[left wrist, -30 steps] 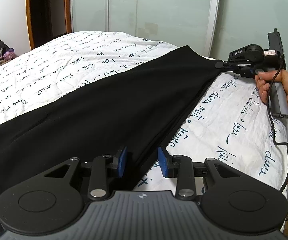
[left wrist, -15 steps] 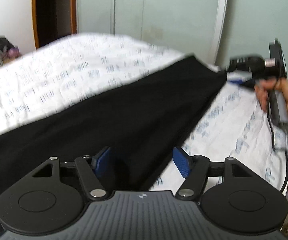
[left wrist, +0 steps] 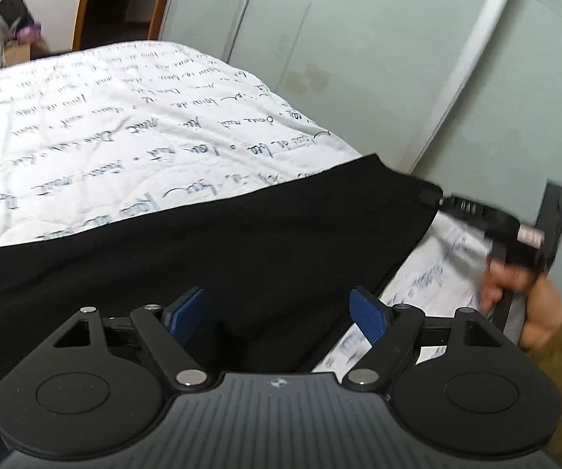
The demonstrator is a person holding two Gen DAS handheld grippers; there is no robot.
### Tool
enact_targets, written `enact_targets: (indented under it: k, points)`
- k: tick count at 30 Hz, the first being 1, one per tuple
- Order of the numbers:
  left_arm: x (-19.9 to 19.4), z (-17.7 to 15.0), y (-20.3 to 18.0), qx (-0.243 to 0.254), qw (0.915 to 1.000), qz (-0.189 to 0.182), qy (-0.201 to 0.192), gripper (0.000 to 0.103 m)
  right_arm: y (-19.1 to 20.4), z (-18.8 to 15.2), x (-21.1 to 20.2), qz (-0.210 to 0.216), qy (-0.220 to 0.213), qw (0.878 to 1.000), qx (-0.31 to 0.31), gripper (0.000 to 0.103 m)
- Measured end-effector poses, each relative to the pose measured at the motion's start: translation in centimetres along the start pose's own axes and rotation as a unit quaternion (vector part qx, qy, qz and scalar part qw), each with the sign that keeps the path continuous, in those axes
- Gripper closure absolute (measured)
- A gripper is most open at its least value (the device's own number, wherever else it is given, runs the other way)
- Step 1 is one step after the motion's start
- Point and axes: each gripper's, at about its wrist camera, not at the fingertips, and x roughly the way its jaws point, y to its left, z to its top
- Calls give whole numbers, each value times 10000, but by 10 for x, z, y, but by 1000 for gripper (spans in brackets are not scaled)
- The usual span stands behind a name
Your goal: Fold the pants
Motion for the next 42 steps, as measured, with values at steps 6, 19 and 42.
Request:
enact_targets:
  k: [6, 19, 42]
  points:
    - [40, -9, -12, 220, 9969, 565, 499, 22, -16, -7, 14, -105, 238, 9994, 238, 85]
    - [-24, -45, -17, 872, 9796, 1763, -403, 16, 64, -34, -56, 826, -428, 9777, -1885, 32]
    - [-123, -106, 85, -1069, 9277, 3509, -691, 9, 226, -193, -170, 2343, -1131, 7171, -6466, 80]
